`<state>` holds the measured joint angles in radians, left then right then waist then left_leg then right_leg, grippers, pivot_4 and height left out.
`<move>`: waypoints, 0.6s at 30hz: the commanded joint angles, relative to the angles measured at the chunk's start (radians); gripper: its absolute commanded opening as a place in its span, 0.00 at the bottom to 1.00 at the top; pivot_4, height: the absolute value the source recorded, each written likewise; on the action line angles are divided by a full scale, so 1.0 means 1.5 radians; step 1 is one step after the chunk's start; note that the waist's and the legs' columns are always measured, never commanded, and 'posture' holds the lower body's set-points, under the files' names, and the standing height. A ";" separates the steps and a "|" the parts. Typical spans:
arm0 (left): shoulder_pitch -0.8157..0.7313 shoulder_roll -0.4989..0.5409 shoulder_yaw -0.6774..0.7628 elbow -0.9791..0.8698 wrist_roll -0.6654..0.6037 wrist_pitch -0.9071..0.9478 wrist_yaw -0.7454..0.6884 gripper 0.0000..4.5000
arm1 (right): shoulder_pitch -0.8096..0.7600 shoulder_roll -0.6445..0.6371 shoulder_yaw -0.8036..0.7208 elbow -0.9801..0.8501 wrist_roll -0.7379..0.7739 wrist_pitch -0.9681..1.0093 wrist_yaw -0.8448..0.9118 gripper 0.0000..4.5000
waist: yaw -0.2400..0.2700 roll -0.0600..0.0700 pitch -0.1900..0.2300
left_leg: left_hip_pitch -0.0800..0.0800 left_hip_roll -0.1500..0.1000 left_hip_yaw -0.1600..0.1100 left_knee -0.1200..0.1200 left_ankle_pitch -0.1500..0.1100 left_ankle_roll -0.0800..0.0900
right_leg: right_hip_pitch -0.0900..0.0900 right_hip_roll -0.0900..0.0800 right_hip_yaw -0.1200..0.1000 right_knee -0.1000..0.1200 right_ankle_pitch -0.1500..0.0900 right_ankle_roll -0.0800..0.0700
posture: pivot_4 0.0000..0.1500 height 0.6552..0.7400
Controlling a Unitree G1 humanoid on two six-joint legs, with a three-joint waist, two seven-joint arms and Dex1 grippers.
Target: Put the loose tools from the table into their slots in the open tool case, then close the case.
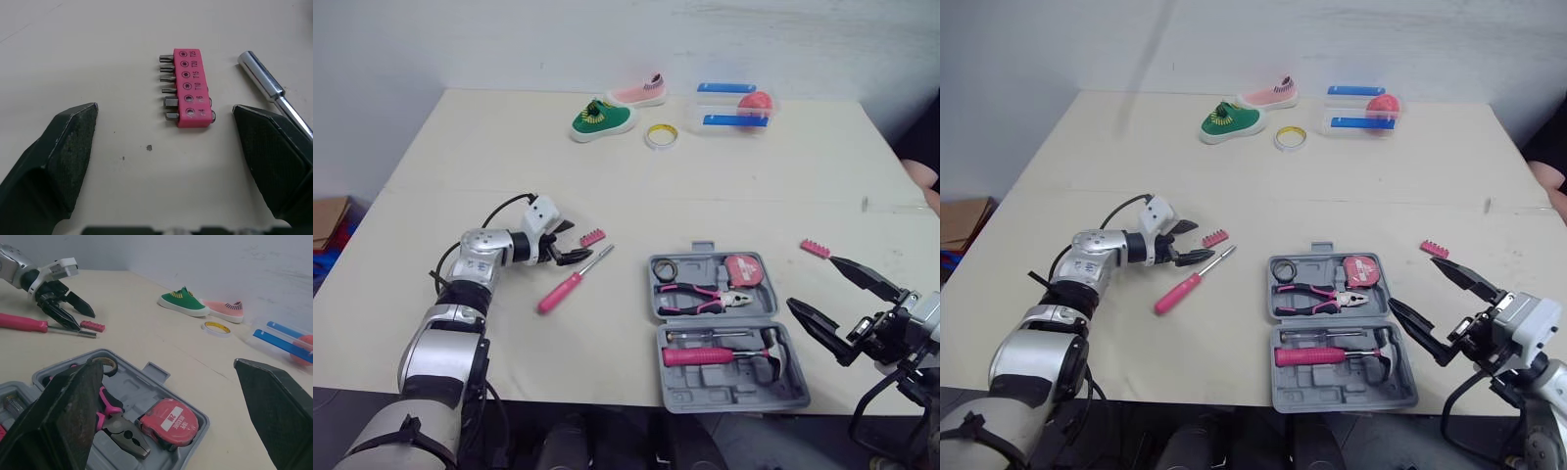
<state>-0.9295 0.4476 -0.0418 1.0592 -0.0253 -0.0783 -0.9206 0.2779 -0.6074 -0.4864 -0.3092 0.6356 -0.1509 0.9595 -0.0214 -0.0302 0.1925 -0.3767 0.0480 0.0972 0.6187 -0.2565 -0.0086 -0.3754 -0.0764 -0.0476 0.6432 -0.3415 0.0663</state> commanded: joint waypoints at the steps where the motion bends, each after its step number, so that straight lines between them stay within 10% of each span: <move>1: -0.021 -0.015 -0.002 0.019 0.016 0.006 0.033 0.99 | -0.009 0.001 -0.018 -0.001 0.001 -0.017 0.003 1.00 | 0.000 0.000 0.000 | 0.000 0.000 0.000 0.000 0.000 0.000 | 0.000 0.000 0.000 0.000 0.000 0.000 | 1.00 1.00; 8: -0.011 -0.029 -0.011 0.022 0.019 0.009 -0.015 0.99 | -0.013 0.004 -0.020 0.004 -0.003 -0.022 0.006 1.00 | 0.004 0.000 0.000 | 0.000 0.000 0.000 0.000 0.000 0.000 | 0.000 0.000 -0.001 0.000 0.000 0.000 | 1.00 1.00; 18: 0.006 -0.034 -0.018 0.034 0.029 0.028 -0.027 0.14 | -0.001 0.011 -0.020 -0.004 -0.007 -0.029 0.001 1.00 | 0.013 0.000 0.000 | 0.000 0.000 0.000 0.001 0.000 0.000 | 0.000 0.000 -0.001 0.000 0.000 0.000 | 1.00 1.00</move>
<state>-0.9522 0.4059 -0.0490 1.0783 -0.0006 -0.0506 -0.9421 0.2649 -0.6000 -0.4863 -0.2884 0.6171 -0.1748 0.9673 -0.0015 -0.0302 0.1923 -0.3766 0.0477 0.0976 0.6201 -0.2566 -0.0088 -0.3751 -0.0767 -0.0490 0.6435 -0.3415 0.0663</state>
